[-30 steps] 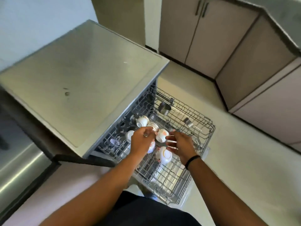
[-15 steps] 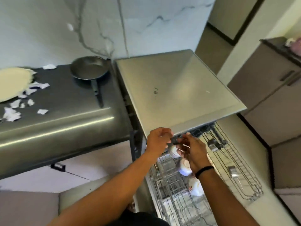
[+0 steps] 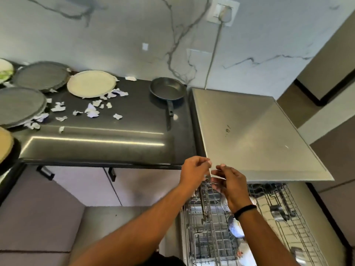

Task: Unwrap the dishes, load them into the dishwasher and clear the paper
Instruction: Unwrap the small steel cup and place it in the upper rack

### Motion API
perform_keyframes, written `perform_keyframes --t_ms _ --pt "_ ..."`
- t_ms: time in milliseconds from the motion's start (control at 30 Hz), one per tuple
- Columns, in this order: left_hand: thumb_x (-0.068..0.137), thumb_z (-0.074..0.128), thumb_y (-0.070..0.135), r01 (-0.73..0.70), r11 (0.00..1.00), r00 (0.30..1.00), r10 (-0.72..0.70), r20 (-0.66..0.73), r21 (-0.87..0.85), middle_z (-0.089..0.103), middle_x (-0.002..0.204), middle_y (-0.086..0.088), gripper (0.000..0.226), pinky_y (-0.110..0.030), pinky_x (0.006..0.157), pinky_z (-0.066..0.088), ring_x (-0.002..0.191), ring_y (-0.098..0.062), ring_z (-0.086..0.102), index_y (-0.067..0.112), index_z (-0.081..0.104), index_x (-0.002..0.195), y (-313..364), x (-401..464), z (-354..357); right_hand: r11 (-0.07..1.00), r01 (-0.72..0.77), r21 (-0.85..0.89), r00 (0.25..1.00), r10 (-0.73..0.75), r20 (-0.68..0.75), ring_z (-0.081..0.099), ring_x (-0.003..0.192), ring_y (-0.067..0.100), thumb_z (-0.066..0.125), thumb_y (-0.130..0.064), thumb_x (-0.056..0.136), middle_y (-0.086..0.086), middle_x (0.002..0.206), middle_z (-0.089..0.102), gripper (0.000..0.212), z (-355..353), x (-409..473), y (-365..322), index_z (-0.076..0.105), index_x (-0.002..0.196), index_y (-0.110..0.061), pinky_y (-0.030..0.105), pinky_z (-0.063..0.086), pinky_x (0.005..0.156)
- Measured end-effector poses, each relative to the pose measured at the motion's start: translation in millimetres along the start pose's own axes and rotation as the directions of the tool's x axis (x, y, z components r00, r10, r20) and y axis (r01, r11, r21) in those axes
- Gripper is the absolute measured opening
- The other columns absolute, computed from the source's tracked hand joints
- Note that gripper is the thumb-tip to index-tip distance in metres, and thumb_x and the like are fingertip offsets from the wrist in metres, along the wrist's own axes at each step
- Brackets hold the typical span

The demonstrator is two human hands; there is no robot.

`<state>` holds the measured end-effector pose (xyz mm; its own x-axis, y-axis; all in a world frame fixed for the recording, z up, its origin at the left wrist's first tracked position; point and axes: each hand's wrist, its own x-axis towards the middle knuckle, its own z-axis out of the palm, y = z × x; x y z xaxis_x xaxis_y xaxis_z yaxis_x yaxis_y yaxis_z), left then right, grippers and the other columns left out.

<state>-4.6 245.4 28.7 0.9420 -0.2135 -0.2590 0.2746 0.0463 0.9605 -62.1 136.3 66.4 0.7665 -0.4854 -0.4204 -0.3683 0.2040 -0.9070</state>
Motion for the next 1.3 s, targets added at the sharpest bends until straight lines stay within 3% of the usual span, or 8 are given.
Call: perform_keyframes --t_ms 133,367,500,667,900,1067,1200,1300 --pt "0.094 0.067 0.025 -0.053 0.997 0.996 0.057 -0.071 0.048 0.076 0.092 0.0 0.011 -0.033 0.081 0.06 0.09 -0.018 0.072 0.02 0.075 0.101 7 -19 -8 0.996 0.066 -0.066 0.996 -0.063 0.057 0.071 0.084 0.029 0.058 -0.022 0.101 0.017 0.1 0.075 0.023 3 -7 -11 0.069 0.11 -0.004 0.037 0.059 0.07" --pt "0.092 0.068 0.027 -0.104 0.988 0.991 0.112 -0.071 0.11 0.075 0.088 0.001 0.01 -0.038 0.077 0.062 0.083 -0.017 0.073 0.021 0.075 0.097 -7 -82 36 0.975 0.19 -0.118 0.978 -0.177 0.114 0.075 0.083 0.028 0.06 -0.02 0.101 0.011 0.092 0.077 0.017 -52 -49 7 0.071 0.102 -0.007 0.034 0.061 0.063" --pt "0.093 0.069 0.019 -0.071 0.988 0.996 0.077 -0.039 0.141 0.073 0.079 0.0 0.008 -0.027 0.06 0.056 0.069 -0.012 0.069 0.013 0.074 0.094 -36 -140 79 0.987 0.144 -0.065 0.988 -0.139 0.073 0.071 0.076 0.028 0.059 -0.016 0.101 0.015 0.087 0.075 0.016 -119 -80 36 0.07 0.094 -0.006 0.033 0.059 0.06" --pt "0.093 0.07 0.019 -0.036 0.977 0.999 0.033 0.015 0.208 0.076 0.089 -0.003 0.004 -0.026 0.065 0.058 0.08 -0.016 0.073 0.018 0.073 0.095 -70 -197 116 0.999 0.054 0.004 0.998 -0.054 -0.013 0.069 0.075 0.027 0.059 -0.013 0.1 0.017 0.088 0.073 0.015 -187 -106 78 0.069 0.092 -0.005 0.032 0.058 0.061" --pt "0.094 0.07 0.024 -0.007 0.951 0.997 -0.019 0.081 0.308 0.075 0.088 -0.002 0.003 -0.032 0.065 0.06 0.076 -0.019 0.074 0.024 0.071 0.092 -96 -229 146 1.0 0.017 0.021 0.999 -0.016 -0.048 0.065 0.061 0.018 0.057 -0.013 0.102 0.012 0.084 0.072 0.016 -240 -123 104 0.069 0.093 -0.005 0.029 0.056 0.055" --pt "0.093 0.071 0.022 0.096 0.957 0.984 -0.133 0.119 0.274 0.073 0.089 0.001 0.003 -0.03 0.061 0.057 0.072 -0.014 0.071 0.023 0.071 0.091 -114 -218 167 1.0 -0.012 -0.028 0.988 0.007 -0.157 0.067 0.07 0.023 0.058 -0.016 0.101 0.01 0.082 0.073 0.017 -272 -119 113 0.068 0.094 -0.006 0.029 0.053 0.058" --pt "0.092 0.071 0.018 0.14 0.967 0.974 -0.173 0.146 0.211 0.076 0.091 -0.006 0.007 -0.034 0.067 0.055 0.085 -0.026 0.073 0.023 0.071 0.088 -131 -209 182 0.985 -0.082 -0.15 0.986 0.058 -0.159 0.065 0.065 0.022 0.059 -0.016 0.1 0.014 0.087 0.074 0.015 -292 -118 119 0.069 0.094 -0.007 0.03 0.052 0.059" --pt "0.094 0.068 0.013 0.145 0.969 0.967 -0.182 0.181 0.202 0.075 0.092 -0.007 0.004 -0.027 0.057 0.052 0.071 -0.016 0.069 0.014 0.072 0.096 -139 -209 190 0.967 -0.088 -0.241 0.98 0.04 -0.196 0.066 0.068 0.023 0.057 -0.018 0.101 0.014 0.086 0.073 0.022 -307 -108 119 0.07 0.101 0.0 0.023 0.049 0.049"
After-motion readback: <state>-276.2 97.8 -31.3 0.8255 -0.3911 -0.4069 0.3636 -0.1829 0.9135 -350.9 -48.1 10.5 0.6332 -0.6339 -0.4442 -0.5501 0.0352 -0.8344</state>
